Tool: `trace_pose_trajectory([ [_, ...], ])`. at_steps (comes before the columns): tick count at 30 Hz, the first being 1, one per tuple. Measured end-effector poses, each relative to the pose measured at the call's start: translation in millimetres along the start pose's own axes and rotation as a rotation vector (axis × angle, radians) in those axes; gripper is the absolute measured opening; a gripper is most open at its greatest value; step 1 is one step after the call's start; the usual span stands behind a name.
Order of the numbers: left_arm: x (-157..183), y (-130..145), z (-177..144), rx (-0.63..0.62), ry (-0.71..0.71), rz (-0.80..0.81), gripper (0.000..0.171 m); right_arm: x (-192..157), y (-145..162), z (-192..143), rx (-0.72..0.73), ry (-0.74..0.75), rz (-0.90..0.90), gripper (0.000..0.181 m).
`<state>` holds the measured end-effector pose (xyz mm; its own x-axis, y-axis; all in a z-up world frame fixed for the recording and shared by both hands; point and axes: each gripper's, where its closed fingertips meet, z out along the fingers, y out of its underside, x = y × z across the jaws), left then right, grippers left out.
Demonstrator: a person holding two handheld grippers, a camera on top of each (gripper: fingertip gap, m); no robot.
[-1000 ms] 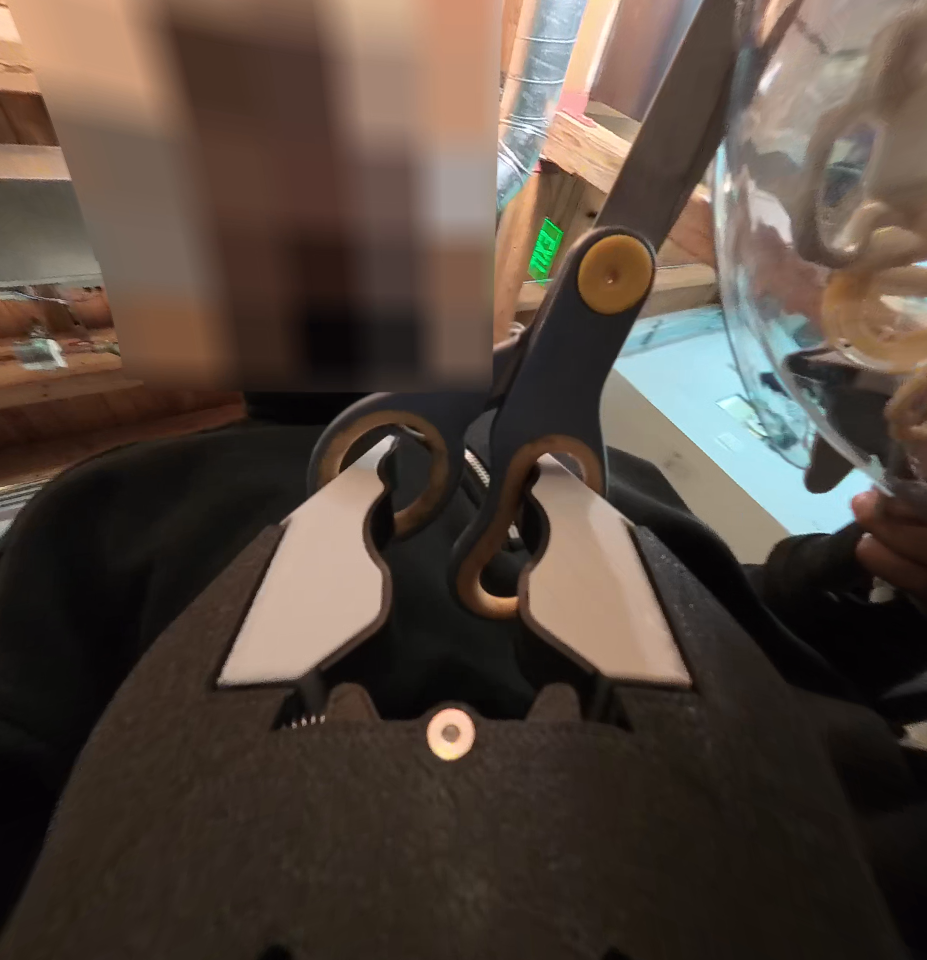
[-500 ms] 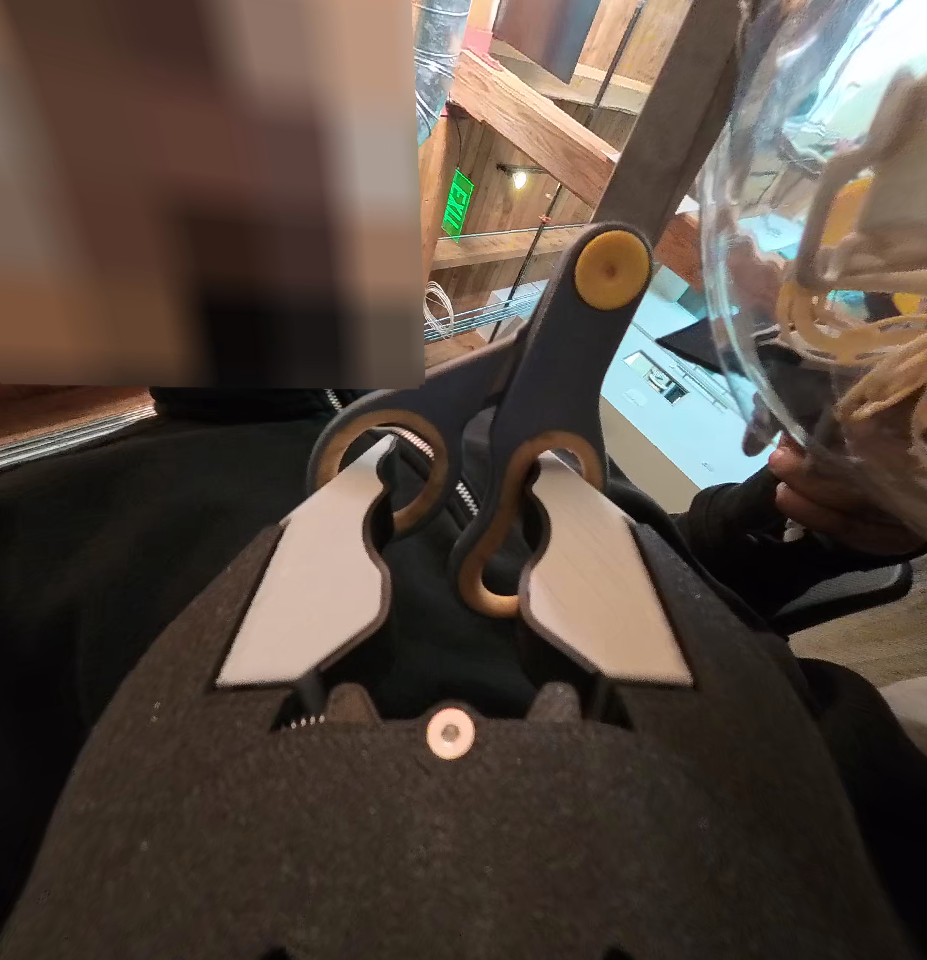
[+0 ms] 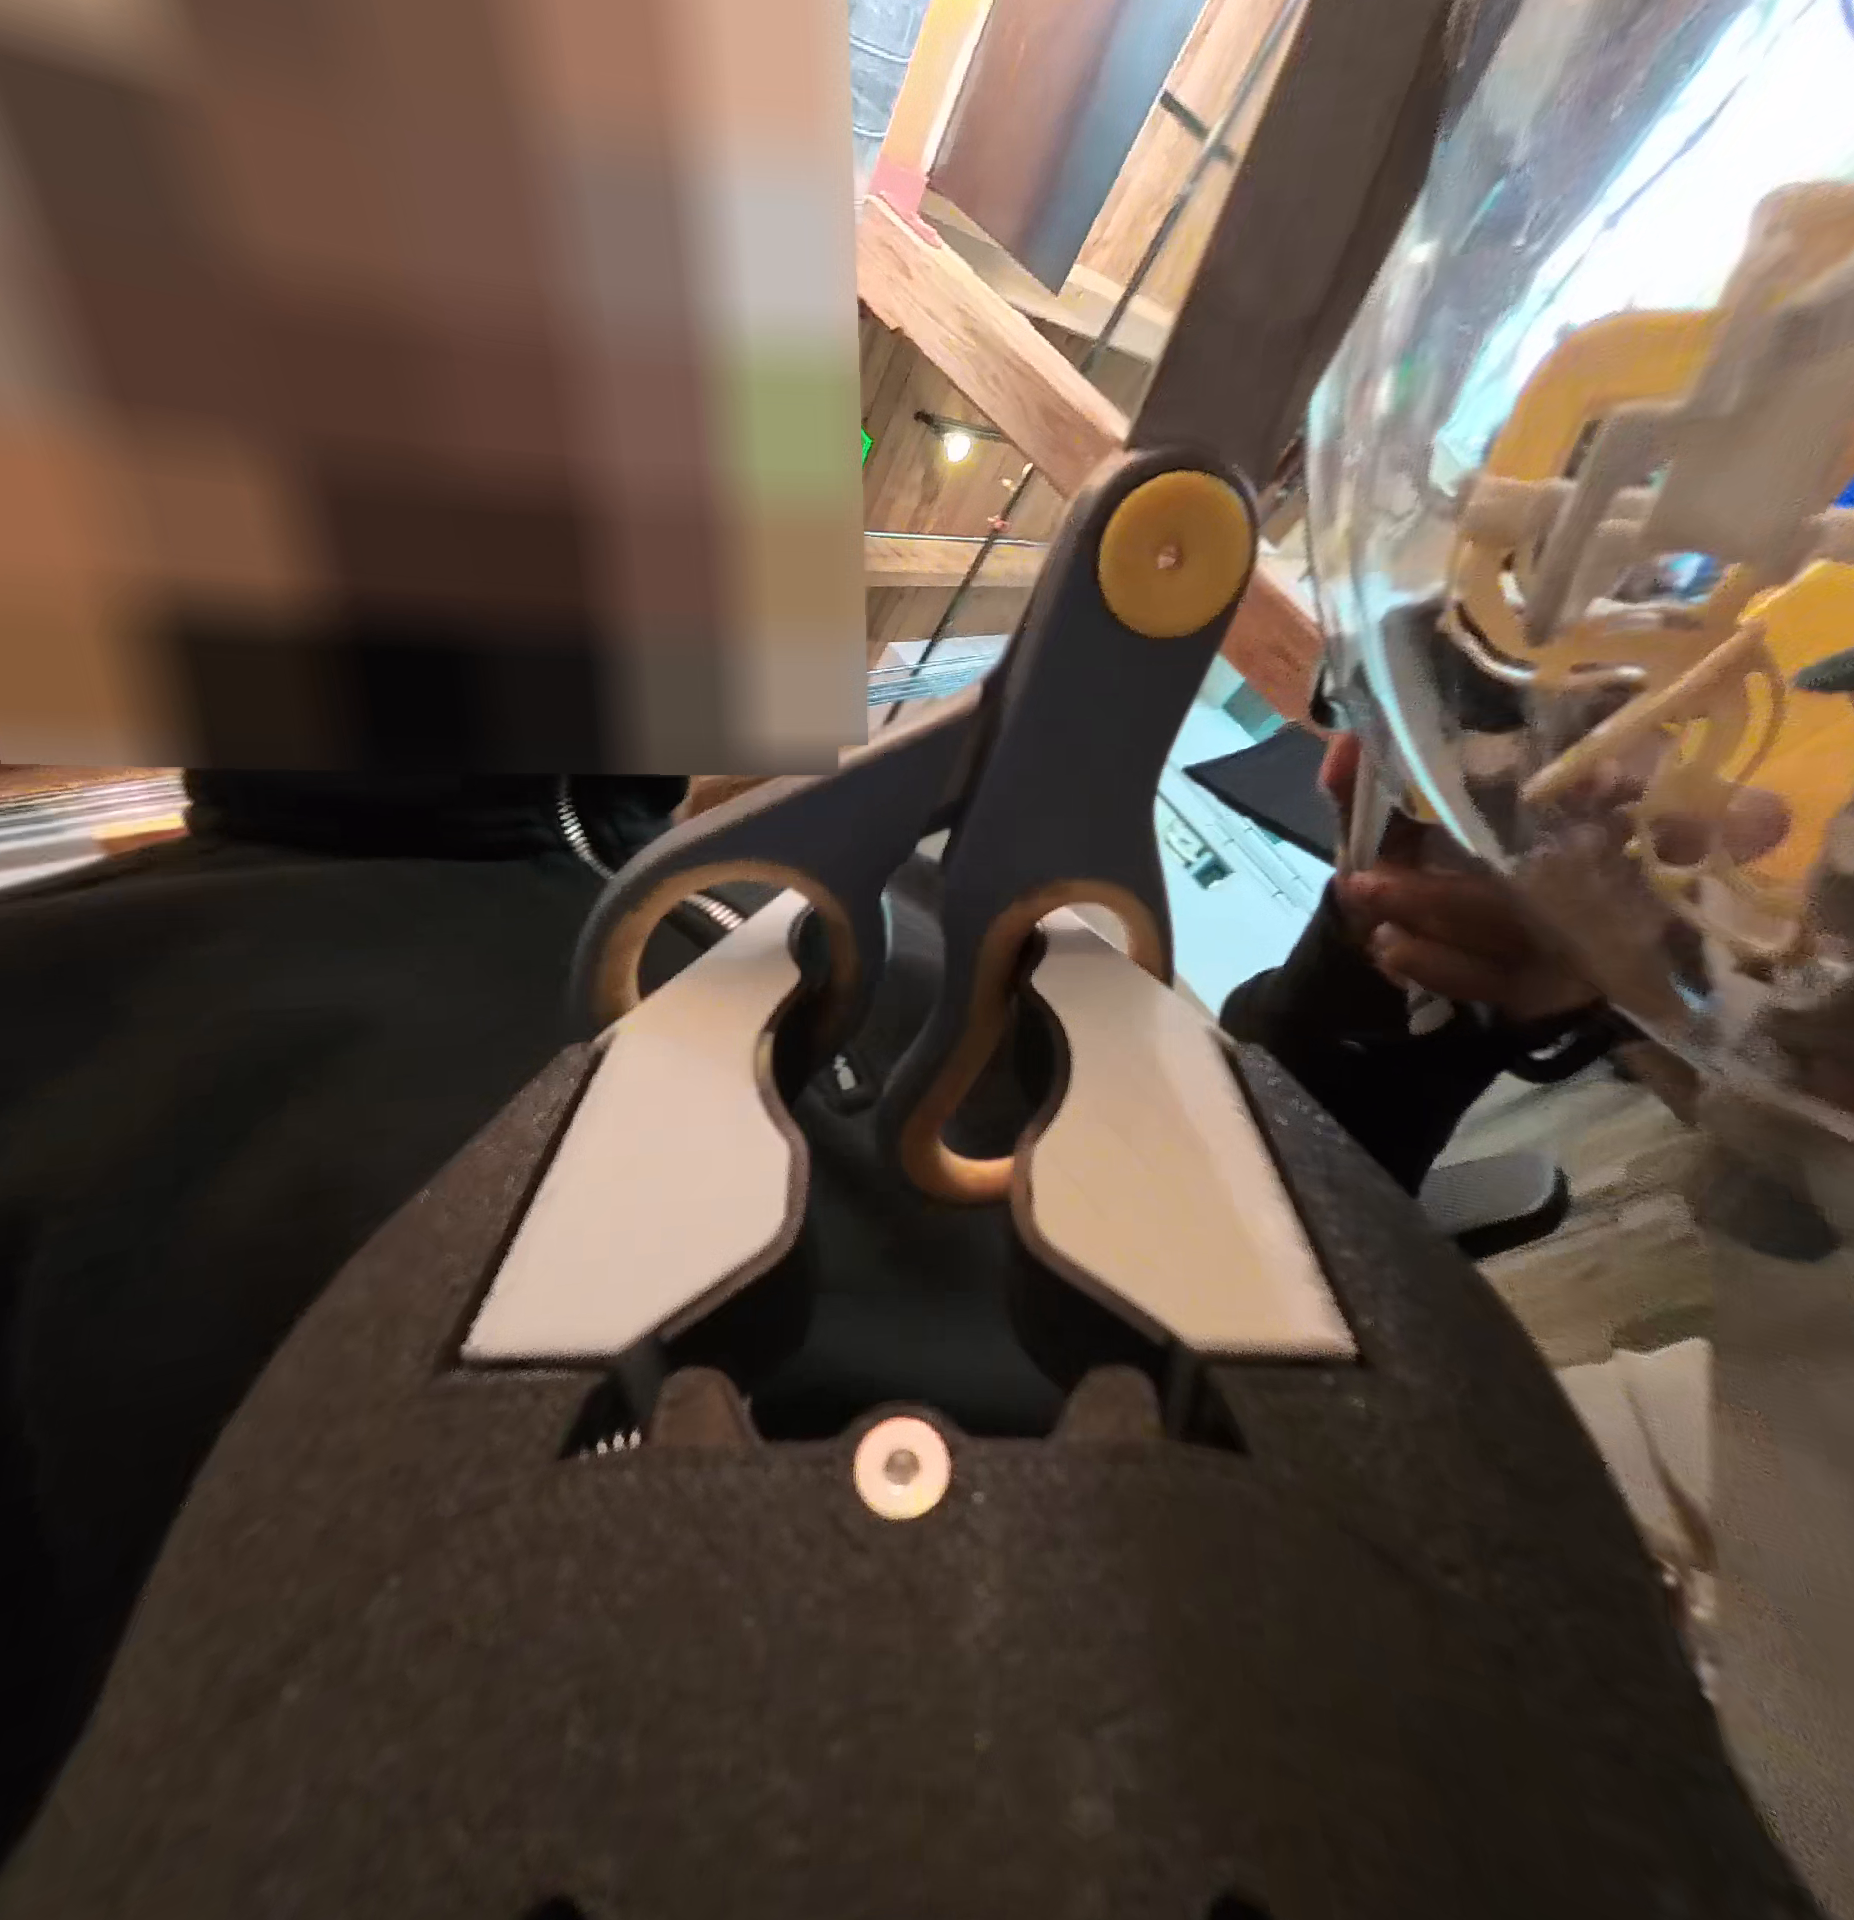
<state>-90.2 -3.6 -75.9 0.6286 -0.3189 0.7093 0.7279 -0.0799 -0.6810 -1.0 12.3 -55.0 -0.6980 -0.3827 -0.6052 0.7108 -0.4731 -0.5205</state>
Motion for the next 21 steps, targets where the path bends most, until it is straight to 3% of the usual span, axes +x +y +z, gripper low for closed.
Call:
trace_pose_trajectory([
  [3, -12.0, -14.5, -2.7, 0.006, -0.111, 0.057, 0.003, 7.6, -9.2, -1.6, 0.008, 0.055, -0.033, 0.029],
  [5, -22.8, -27.0, -14.7, 0.007, -0.246, 0.116, 0.018, 17.2, -13.4, -4.4, -0.004, 0.121, -0.058, 0.027],
  [9, -28.4, -71.7, -47.2, -0.118, -0.527, 0.395, 0.018, 25.1, -21.1, -8.4, -0.023, 0.196, -0.113, 0.027],
  [12, -44.1, -133.3, -69.3, -0.478, -0.777, 0.687, 0.008, 29.5, -22.1, -8.7, -0.055, 0.223, -0.134, 0.027],
  [14, -70.5, -195.1, -101.4, -0.786, -1.048, 0.950, 0.000, 43.3, -11.4, -8.4, -0.145, 0.299, -0.176, 0.027],
  [16, -94.5, -269.1, -158.7, -1.317, -1.397, 1.355, 0.000, 58.3, -1.8, -7.3, -0.214, 0.360, -0.211, 0.027],
  [17, -99.2, -298.9, -182.0, -1.590, -1.498, 1.448, 0.000, 63.0, -0.7, -5.4, -0.216, 0.363, -0.219, 0.026],
  [19, -101.6, -338.8, -212.2, -2.047, -1.556, 1.435, 0.000, 69.3, -2.1, -1.0, -0.190, 0.338, -0.220, 0.026],
  [20, -107.0, -353.3, -211.2, -2.099, -1.577, 1.430, 0.000, 72.8, -2.7, 0.9, -0.183, 0.333, -0.223, 0.026],
  [21, -116.6, -362.0, -204.0, -2.051, -1.608, 1.406, 0.000, 76.6, -3.1, 2.3, -0.183, 0.336, -0.227, 0.026],
])
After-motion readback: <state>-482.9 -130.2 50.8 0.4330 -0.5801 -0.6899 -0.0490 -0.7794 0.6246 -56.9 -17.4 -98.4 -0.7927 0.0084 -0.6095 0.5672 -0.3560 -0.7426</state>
